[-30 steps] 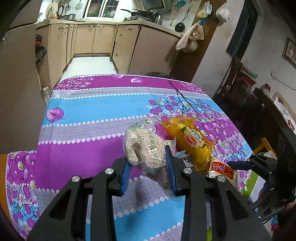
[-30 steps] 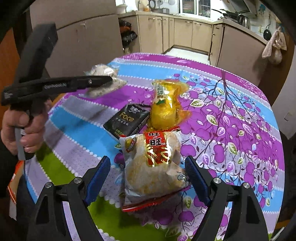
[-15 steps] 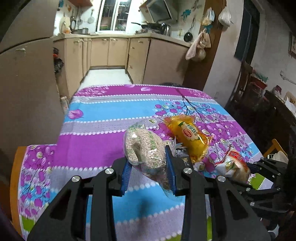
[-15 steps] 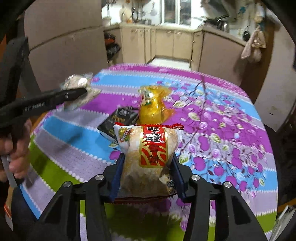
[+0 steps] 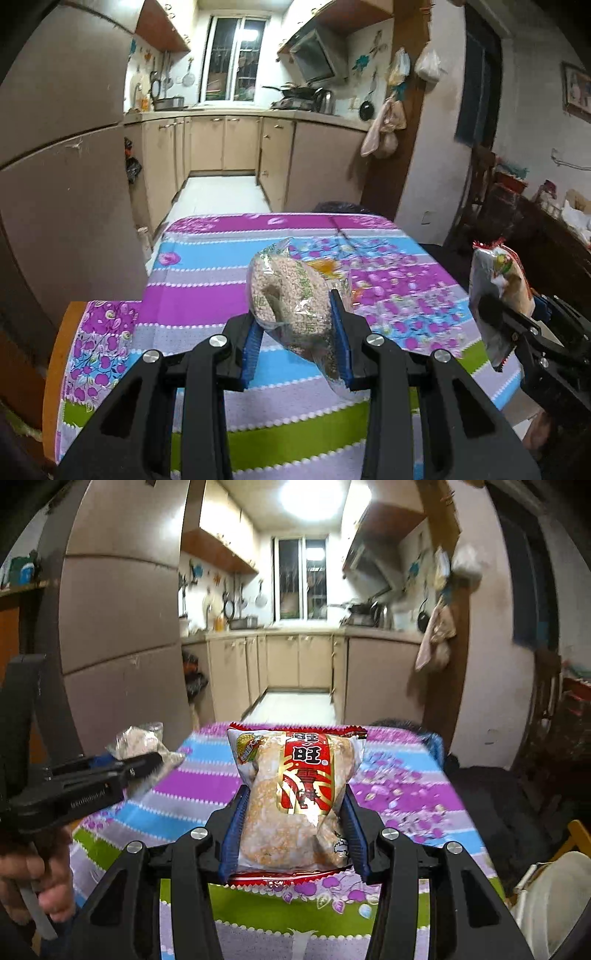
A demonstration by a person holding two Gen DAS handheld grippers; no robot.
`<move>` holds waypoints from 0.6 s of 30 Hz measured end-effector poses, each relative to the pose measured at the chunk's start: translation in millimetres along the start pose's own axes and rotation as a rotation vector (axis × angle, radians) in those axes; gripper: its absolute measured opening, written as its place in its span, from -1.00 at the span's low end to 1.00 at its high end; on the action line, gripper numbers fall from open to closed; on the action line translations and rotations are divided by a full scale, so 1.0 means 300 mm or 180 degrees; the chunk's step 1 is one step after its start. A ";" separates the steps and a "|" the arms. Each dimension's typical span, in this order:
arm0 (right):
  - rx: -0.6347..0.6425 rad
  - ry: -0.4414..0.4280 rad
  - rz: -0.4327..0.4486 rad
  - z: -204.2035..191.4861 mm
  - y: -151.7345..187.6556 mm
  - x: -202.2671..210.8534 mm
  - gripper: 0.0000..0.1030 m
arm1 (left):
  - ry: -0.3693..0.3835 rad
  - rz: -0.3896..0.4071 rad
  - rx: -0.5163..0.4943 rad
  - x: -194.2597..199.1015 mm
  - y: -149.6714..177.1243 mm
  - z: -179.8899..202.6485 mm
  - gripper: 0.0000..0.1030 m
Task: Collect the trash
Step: 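Carry the grain bag and snack bag over the white bucket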
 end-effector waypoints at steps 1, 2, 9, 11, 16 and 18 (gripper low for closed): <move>0.0003 0.0024 0.0021 0.003 -0.004 0.018 -0.05 | 0.0009 0.0019 -0.0012 0.012 -0.001 0.015 -0.37; -0.0003 0.0036 0.0032 0.005 -0.006 0.033 -0.05 | 0.0015 0.0043 -0.0029 0.024 -0.004 0.029 -0.37; -0.0062 0.0186 0.0110 0.070 -0.030 0.143 -0.05 | 0.0143 0.0096 -0.0132 0.066 -0.016 0.133 -0.37; -0.0072 0.0228 0.0124 0.089 -0.033 0.175 -0.05 | 0.0179 0.0105 -0.0168 0.071 -0.017 0.163 -0.37; -0.0107 0.0351 0.0121 0.161 -0.029 0.228 -0.05 | 0.0252 0.0118 -0.0261 0.074 -0.025 0.241 -0.37; -0.0113 0.0413 0.0129 0.192 -0.027 0.256 -0.05 | 0.0274 0.0120 -0.0296 0.070 -0.027 0.272 -0.37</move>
Point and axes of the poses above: each gripper's, at about its wrist camera, not at the fingertips, and x roughly against the way its jaws point, z to its right, y to its underside, the point moved 1 cm from there along -x, roughly the way its jaws point, and after that the axes turned 2 degrees about z, right-handed, at the moved point
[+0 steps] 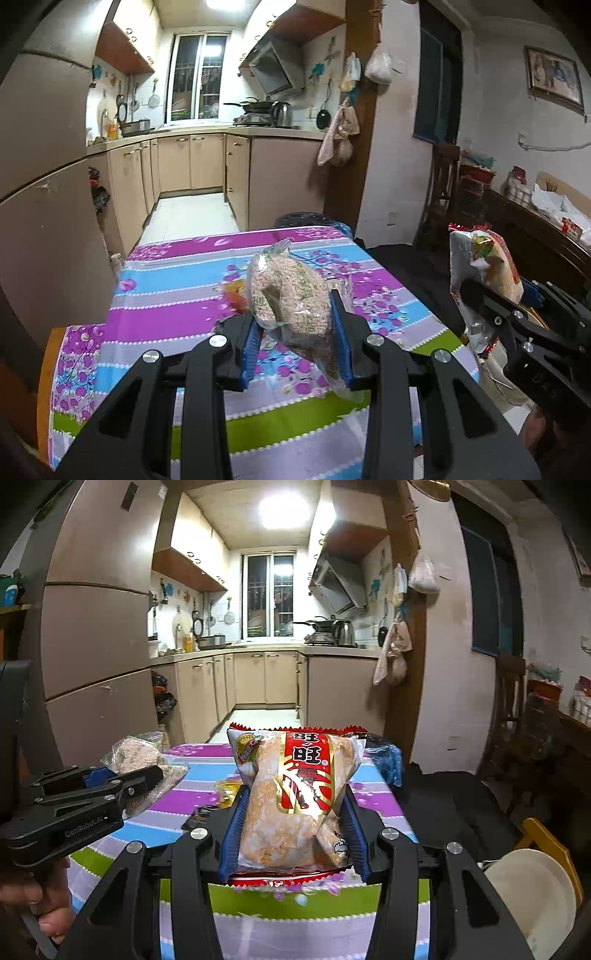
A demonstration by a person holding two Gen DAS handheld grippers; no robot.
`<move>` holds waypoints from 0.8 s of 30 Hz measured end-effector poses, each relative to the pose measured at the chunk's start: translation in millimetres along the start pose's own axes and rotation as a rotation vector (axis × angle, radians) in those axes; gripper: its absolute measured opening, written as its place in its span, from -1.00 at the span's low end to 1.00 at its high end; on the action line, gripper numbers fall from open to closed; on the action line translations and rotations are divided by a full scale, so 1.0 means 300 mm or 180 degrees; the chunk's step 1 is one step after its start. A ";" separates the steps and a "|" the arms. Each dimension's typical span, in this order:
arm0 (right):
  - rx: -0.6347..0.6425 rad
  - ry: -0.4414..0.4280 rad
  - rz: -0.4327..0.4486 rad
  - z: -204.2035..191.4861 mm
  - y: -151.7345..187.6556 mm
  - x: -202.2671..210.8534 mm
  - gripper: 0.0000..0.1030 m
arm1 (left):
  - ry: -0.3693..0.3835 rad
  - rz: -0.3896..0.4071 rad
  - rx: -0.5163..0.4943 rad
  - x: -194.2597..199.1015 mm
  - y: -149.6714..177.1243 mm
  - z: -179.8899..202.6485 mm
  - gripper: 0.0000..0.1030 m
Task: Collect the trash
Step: 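Carry the grain bag and snack bag over the white bucket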
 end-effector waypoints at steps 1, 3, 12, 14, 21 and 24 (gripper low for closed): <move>-0.0003 0.0019 0.0002 0.014 -0.001 0.004 -0.05 | 0.0027 -0.0006 -0.0017 -0.004 -0.002 0.018 -0.37; -0.0014 0.0084 0.0009 0.054 -0.002 0.031 -0.05 | 0.0063 -0.0008 -0.0065 -0.014 -0.006 0.054 -0.37; -0.0098 0.0359 -0.0028 0.226 0.007 0.111 -0.05 | 0.0272 -0.0056 -0.0251 -0.059 -0.018 0.220 -0.37; -0.0120 0.0439 -0.0029 0.274 0.016 0.134 -0.05 | 0.0308 -0.0055 -0.0292 -0.066 -0.020 0.259 -0.37; -0.0221 0.0722 -0.0068 0.452 0.053 0.218 -0.05 | 0.0503 -0.0079 -0.0482 -0.096 -0.021 0.442 -0.37; -0.0287 0.0865 -0.0095 0.545 0.072 0.264 -0.05 | 0.0596 -0.0089 -0.0575 -0.107 -0.018 0.527 -0.37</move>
Point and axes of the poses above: each gripper's, at about its wrist camera, not at the fingertips, and x roughly against the way its jaws point, z to its right, y to its underside, the point moved 1 cm from there along -x, roughly the way its jaws point, and after that the axes turned 2 degrees about z, right-handed, at the moved point
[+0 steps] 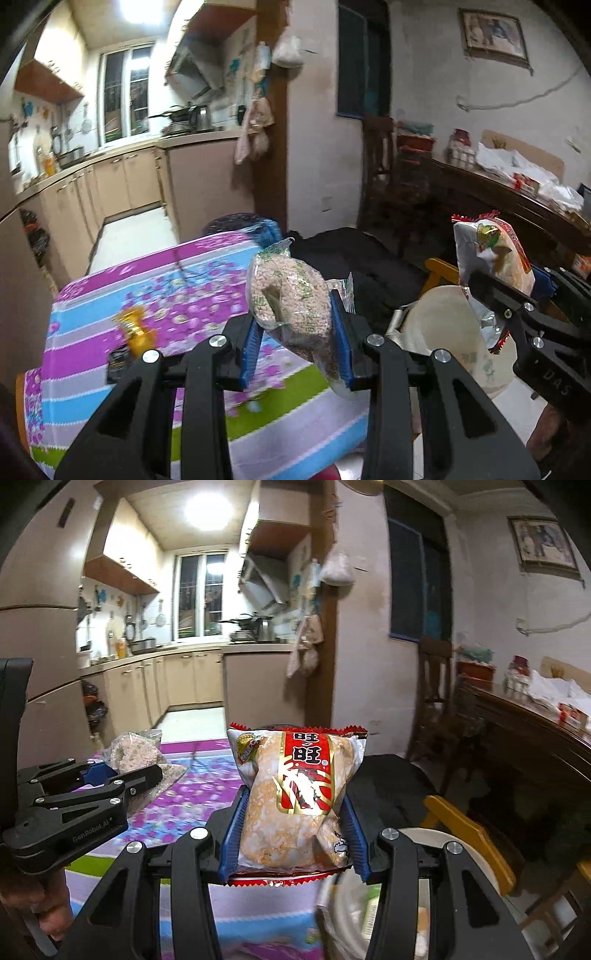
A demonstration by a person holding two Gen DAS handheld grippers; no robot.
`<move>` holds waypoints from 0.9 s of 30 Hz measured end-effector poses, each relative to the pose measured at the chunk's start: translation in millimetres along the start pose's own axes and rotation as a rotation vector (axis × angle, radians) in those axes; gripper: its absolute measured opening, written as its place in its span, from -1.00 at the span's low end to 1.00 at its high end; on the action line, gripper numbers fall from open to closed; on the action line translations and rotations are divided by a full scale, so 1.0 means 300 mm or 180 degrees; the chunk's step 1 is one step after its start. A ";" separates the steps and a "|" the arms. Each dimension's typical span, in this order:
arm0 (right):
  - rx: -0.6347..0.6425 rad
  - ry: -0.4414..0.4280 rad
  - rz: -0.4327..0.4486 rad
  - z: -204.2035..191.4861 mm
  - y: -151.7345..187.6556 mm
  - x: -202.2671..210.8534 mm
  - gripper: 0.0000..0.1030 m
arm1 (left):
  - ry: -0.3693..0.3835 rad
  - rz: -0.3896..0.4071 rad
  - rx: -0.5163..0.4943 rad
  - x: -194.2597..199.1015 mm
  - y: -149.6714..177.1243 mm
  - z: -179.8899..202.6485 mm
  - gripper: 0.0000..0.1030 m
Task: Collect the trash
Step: 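Carry the grain bag and snack bag over the white bucket, then lower both bags into the bucket with both tools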
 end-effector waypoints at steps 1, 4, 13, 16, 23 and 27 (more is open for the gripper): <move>-0.0015 0.0039 -0.0007 0.032 -0.002 0.000 -0.05 | 0.0045 -0.0012 -0.0039 -0.012 -0.004 0.034 -0.37; -0.0078 0.0167 -0.0040 0.134 0.009 0.019 -0.05 | 0.0178 -0.0048 -0.0157 -0.044 -0.008 0.135 -0.37; -0.0244 0.0487 -0.0198 0.406 0.048 0.044 -0.05 | 0.0464 -0.0195 -0.0414 -0.140 0.002 0.396 -0.37; -0.0296 0.0561 -0.0284 0.489 0.060 0.026 -0.05 | 0.0528 -0.0260 -0.0470 -0.170 0.007 0.457 -0.37; -0.0429 0.0639 -0.0498 0.622 0.108 -0.019 -0.05 | 0.0637 -0.0418 -0.0589 -0.234 0.027 0.581 -0.37; -0.0491 0.0643 -0.0614 0.664 0.136 -0.050 -0.05 | 0.0684 -0.0532 -0.0668 -0.274 0.046 0.638 -0.37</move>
Point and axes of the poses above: each gripper's, at about its wrist camera, not at the fingertips, and x roughly against the way its jaws point, z to its right, y to its underside, the point moved 1 cm from there along -x, roughly the way its jaws point, and after that the axes turned 2 degrees about z, right-handed, at the moved point
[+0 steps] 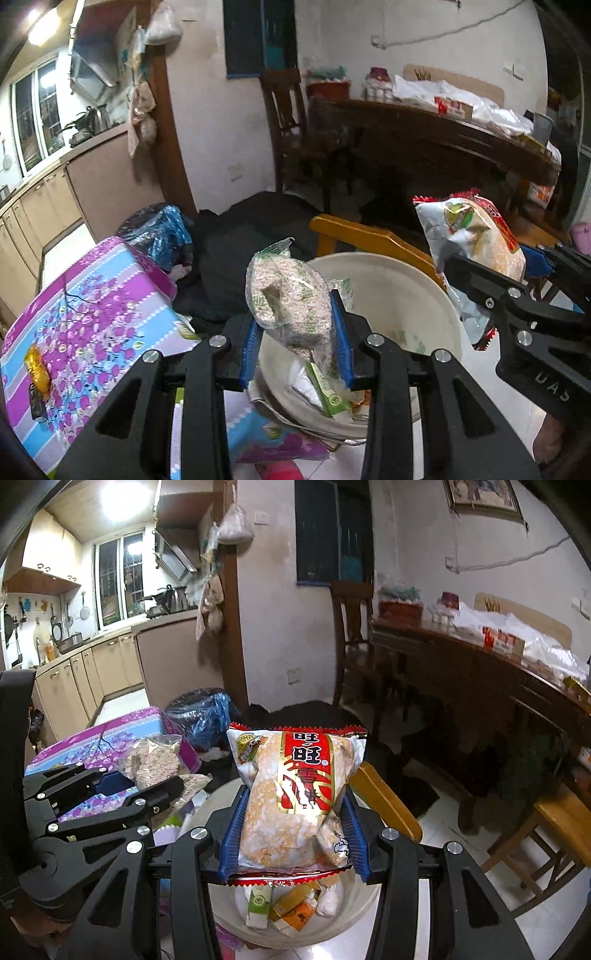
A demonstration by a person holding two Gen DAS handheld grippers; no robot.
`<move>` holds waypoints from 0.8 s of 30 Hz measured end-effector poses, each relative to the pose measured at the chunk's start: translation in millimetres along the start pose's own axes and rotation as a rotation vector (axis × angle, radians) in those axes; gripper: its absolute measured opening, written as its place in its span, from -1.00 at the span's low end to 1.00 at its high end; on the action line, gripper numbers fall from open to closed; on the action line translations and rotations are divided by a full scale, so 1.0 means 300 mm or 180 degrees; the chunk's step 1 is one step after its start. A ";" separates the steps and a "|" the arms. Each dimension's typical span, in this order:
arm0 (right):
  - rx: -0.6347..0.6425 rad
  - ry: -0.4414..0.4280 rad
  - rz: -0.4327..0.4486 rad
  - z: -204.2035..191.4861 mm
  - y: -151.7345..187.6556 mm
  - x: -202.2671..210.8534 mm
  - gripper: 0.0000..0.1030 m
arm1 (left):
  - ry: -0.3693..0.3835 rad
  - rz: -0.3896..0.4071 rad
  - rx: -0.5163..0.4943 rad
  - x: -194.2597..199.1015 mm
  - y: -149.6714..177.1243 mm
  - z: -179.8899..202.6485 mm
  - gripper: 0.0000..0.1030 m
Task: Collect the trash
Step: 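Lower both bags into the bucket with both tools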
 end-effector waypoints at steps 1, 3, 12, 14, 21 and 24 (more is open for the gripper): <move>-0.0021 -0.0009 -0.0037 0.011 0.005 -0.014 -0.05 | 0.0004 -0.0023 -0.0014 -0.009 0.000 0.005 -0.37; -0.0037 -0.0007 -0.0087 0.013 0.004 -0.041 -0.05 | 0.0017 -0.0084 -0.0040 -0.032 0.004 0.020 -0.37; -0.0096 0.0000 -0.0326 0.018 0.057 -0.131 -0.05 | 0.0037 -0.0289 -0.0071 -0.127 0.007 0.059 -0.37; -0.0127 -0.0006 -0.0392 0.023 0.069 -0.152 -0.05 | 0.0070 -0.0370 -0.0071 -0.155 0.008 0.067 -0.37; -0.0208 -0.0024 -0.0591 0.052 0.124 -0.223 -0.05 | 0.0169 -0.0694 0.0036 -0.261 0.037 0.068 -0.37; -0.0214 -0.0028 -0.0642 0.053 0.146 -0.248 -0.05 | 0.0172 -0.0772 0.0063 -0.289 0.054 0.065 -0.37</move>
Point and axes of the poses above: each gripper's, at about its wrist camera, not at the fingertips, and x roughly against the way its jaws point, z to its right, y to its underside, the point moved 1 cm from there along -x, roughly the way its jaws point, and after that the axes turned 2 degrees about z, right-handed, at the moved point
